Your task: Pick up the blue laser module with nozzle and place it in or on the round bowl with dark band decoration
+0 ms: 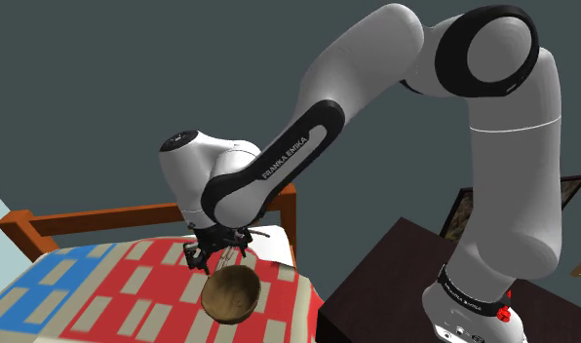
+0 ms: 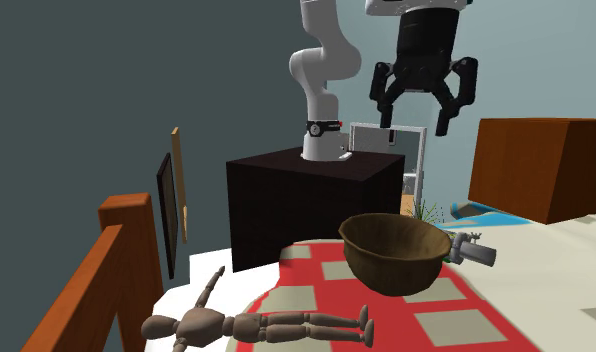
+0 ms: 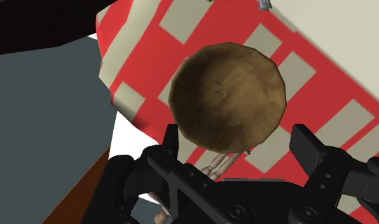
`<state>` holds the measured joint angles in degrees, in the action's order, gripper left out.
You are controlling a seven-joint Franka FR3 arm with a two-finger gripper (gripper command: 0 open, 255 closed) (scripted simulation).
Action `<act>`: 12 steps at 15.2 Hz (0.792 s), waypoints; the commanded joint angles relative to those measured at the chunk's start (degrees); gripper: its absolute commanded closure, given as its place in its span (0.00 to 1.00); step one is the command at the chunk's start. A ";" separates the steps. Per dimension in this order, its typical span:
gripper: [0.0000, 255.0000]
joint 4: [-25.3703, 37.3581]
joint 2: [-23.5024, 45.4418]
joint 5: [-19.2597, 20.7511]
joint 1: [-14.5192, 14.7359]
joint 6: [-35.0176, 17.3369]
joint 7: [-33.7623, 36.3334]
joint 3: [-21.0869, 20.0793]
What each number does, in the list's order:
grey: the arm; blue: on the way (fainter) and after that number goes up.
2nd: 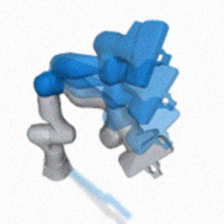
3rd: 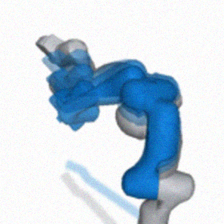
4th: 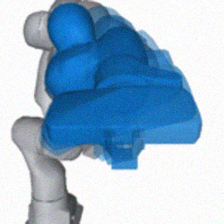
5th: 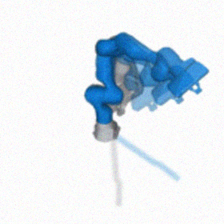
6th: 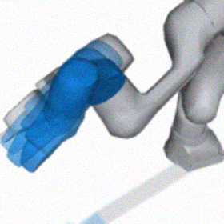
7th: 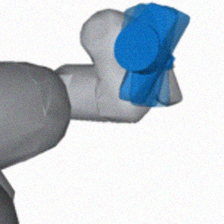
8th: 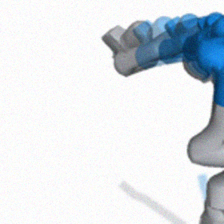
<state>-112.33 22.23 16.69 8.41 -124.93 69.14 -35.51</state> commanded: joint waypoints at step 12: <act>0.00 -14.53 7.00 5.33 9.90 -26.79 21.94 4.19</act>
<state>-126.11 28.48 21.29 17.20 -149.53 89.03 -32.02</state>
